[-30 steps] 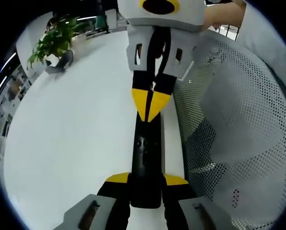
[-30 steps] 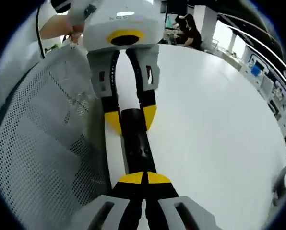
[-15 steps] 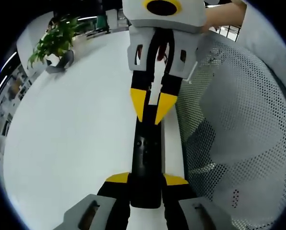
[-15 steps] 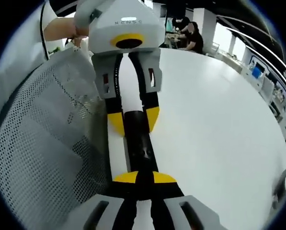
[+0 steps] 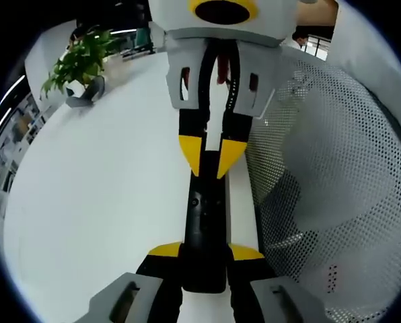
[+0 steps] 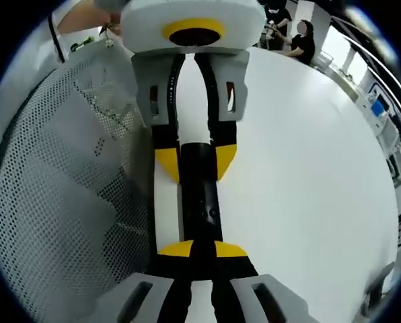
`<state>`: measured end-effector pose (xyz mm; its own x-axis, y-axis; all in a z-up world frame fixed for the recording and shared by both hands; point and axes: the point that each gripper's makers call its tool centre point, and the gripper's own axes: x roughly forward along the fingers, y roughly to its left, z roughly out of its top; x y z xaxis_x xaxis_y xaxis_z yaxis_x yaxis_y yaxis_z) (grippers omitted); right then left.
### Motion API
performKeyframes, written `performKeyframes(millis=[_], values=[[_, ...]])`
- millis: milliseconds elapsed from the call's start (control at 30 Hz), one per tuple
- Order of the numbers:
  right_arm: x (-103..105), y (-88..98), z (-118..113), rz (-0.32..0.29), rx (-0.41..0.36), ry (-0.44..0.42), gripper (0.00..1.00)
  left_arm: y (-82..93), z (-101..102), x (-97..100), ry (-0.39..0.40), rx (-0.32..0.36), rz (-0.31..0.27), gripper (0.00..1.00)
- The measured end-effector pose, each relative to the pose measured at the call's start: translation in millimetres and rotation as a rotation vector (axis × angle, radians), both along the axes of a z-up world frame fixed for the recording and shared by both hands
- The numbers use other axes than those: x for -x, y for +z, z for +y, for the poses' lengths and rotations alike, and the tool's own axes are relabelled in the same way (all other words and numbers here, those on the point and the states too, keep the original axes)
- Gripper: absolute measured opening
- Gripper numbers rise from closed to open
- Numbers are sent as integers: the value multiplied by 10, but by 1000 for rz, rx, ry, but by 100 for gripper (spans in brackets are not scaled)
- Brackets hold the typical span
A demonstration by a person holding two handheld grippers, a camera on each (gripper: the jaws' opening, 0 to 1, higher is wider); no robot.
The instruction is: Press the specified remote control buttons in sequence, fully releasing each button before pressing the next.
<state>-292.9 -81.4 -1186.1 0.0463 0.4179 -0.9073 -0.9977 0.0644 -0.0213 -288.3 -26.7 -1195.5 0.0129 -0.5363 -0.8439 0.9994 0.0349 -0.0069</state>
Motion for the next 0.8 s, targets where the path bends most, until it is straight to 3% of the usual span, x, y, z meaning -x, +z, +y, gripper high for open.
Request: performKeyframes(millis=[133, 267, 467, 567, 700, 800], values=[[-6, 43, 1, 13, -222, -79, 6, 2, -2, 2, 12, 17, 0, 24], [11, 47, 16, -58, -284, -43, 7, 1, 0, 3, 14, 31, 1, 25], [-18, 50, 69, -15, -277, -31, 8, 1, 0, 5, 12, 24, 1, 25], [5, 47, 80, -51, -244, 43, 8, 3, -1, 4, 13, 24, 0, 25], [15, 32, 94, -50, -132, 126, 8, 5, -5, 2, 11, 21, 0, 25], [8, 8, 96, -8, -37, 118, 8, 5, -7, 1, 10, 14, -1, 25]])
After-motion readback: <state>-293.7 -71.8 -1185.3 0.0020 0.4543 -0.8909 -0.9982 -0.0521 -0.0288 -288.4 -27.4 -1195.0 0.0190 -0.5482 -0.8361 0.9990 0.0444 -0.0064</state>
